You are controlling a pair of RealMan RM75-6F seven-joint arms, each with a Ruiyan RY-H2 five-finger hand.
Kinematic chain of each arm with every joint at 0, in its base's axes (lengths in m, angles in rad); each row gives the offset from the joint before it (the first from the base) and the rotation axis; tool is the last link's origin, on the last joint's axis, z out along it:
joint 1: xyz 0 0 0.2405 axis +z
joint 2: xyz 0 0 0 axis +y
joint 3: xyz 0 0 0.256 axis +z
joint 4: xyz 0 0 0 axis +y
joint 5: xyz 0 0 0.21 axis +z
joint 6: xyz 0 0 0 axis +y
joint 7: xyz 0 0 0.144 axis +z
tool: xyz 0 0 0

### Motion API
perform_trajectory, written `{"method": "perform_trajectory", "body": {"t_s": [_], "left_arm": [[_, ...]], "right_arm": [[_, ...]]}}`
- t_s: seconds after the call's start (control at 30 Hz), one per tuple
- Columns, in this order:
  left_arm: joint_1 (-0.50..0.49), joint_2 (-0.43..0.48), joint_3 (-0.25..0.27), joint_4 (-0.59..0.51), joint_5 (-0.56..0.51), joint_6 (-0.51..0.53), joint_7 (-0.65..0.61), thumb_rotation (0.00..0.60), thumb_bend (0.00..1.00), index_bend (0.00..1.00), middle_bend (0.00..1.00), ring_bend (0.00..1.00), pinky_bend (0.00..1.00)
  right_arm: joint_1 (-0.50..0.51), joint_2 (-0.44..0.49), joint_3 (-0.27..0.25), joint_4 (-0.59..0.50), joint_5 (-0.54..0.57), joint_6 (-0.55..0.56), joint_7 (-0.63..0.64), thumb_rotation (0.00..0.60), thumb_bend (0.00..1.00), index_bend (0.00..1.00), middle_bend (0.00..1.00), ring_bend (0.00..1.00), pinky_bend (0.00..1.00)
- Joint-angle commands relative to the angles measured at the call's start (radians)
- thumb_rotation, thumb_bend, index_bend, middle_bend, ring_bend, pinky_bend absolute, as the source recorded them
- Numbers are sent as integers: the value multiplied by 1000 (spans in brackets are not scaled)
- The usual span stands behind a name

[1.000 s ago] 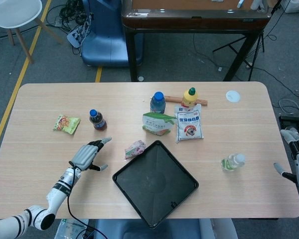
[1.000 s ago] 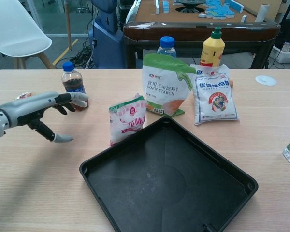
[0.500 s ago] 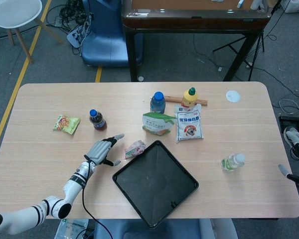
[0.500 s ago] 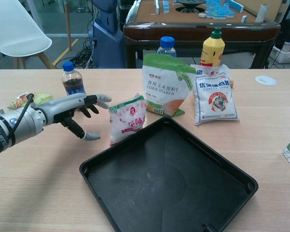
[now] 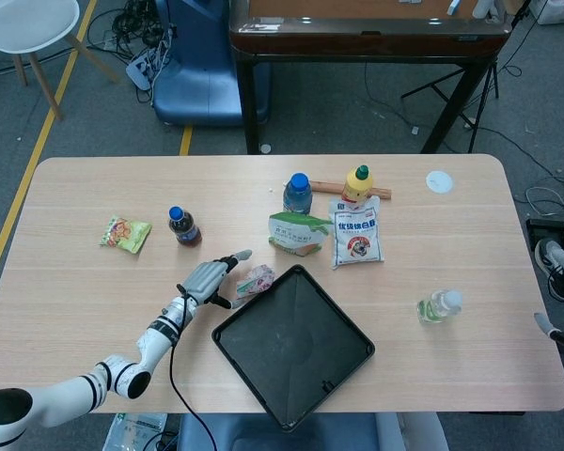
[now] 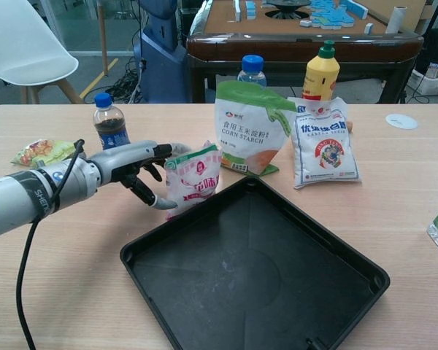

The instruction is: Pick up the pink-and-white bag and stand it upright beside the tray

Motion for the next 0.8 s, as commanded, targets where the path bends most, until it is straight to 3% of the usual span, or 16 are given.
{"method": "perform_trajectory", "body": {"t_s": [0.03,0.8], "left_arm": [[-19,-12,-2,17,10,-14,-28,600,203,75,148,173,214],[-110,-108,0,167,42,-38,-150,600,204,195,252,260,258]], "right_arm": [[-2,1,0,0,3,1,1,600,148,164,207,111,123],[-16,8,4,-2,23,3,4,600,149,164,207,111,122]]}}
